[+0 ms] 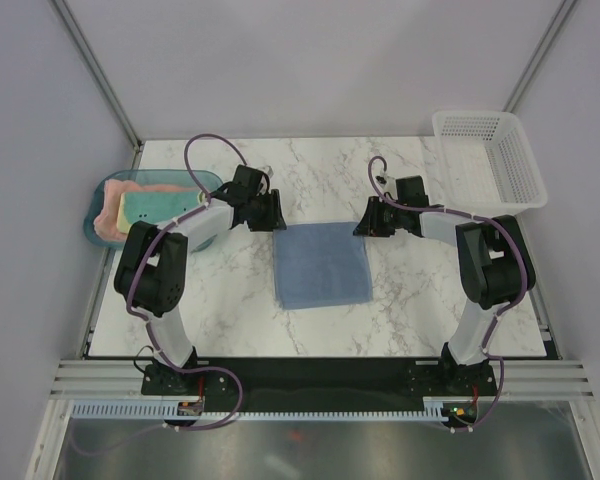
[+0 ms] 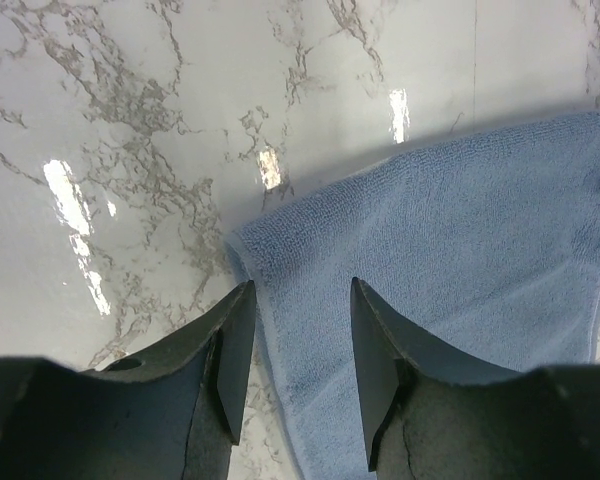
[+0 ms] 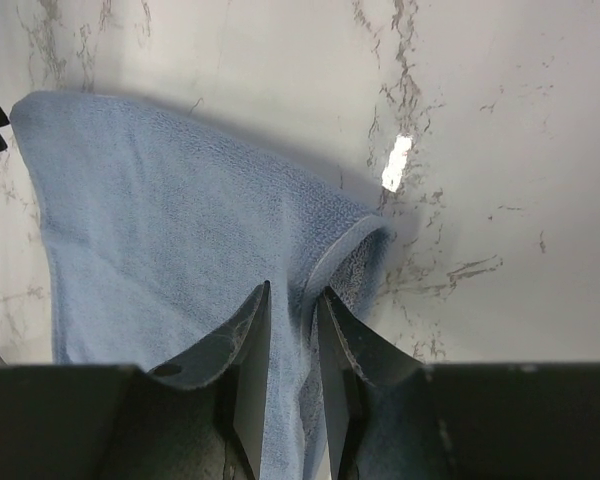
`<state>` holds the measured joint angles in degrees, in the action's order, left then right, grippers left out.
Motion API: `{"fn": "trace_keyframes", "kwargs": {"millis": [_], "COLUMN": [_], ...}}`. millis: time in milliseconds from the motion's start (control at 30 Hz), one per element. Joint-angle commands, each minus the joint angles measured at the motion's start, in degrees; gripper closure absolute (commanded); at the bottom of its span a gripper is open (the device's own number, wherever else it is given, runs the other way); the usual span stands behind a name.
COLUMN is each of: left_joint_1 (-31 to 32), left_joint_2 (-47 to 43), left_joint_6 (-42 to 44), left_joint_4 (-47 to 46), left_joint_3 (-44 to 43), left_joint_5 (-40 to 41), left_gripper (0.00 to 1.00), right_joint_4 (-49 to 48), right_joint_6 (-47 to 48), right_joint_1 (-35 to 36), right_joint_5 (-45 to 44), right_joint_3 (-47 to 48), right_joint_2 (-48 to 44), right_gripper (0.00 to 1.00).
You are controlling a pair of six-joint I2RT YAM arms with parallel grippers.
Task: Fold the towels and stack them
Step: Fold the towel
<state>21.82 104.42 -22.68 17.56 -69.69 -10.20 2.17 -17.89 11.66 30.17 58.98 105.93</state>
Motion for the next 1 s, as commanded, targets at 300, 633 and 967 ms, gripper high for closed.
{"fn": "trace_keyframes", "kwargs": {"millis": [300, 633, 967], "left_joint_1": [-0.20, -0.20, -0.20], "left_joint_2": [1.58, 0.34, 0.69], "left_joint_6": [-1.84, -2.64, -2.90], "left_joint_4": [-1.57, -0.69, -2.35], "left_joint_3": [-0.36, 0.78, 1.14], "left_joint_5": [0.09, 1.67, -0.08], "left_gripper": [0.54, 0.51, 0.51], "right_joint_4": [-4.11, -4.02, -4.02], "right_joint_6": [-1.27, -1.09, -1.36], "right_joint_1": [-0.15, -0.15, -0.23], "right_joint_5": [1.99, 1.99, 1.91], "right_joint_3": [1.93, 1.75, 1.58], "right_joint_2": [-0.90, -1.52, -2.13], "right_gripper": [0.68, 0.68, 0.68]}}
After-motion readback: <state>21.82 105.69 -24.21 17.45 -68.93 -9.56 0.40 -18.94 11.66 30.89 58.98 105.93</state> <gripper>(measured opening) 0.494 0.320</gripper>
